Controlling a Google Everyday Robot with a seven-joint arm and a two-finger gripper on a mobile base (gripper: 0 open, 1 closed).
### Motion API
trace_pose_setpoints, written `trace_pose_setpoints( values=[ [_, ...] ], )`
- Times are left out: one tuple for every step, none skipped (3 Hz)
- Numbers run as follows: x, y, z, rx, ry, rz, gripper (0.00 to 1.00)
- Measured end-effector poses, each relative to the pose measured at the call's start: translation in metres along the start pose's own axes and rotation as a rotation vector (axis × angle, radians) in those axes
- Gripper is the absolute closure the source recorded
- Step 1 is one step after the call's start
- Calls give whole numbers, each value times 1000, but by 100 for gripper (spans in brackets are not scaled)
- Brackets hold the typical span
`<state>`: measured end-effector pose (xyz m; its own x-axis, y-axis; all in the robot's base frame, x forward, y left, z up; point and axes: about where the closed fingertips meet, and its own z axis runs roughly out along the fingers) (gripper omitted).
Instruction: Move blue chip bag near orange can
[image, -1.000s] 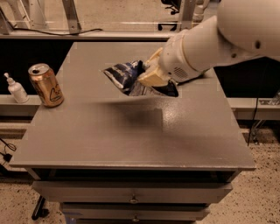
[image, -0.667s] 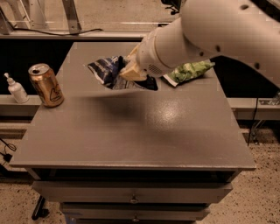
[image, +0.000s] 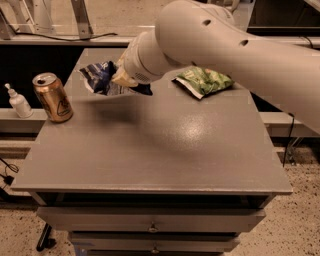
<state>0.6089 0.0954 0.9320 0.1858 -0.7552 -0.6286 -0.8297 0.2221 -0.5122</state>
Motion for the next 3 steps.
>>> trace_pose_setpoints(
  values=[
    [-13,4,30,1,-19,-37,100],
    [-22,12,57,-6,-62,-57,100],
    [-30,24,74,-16,-100,-84,100]
  ],
)
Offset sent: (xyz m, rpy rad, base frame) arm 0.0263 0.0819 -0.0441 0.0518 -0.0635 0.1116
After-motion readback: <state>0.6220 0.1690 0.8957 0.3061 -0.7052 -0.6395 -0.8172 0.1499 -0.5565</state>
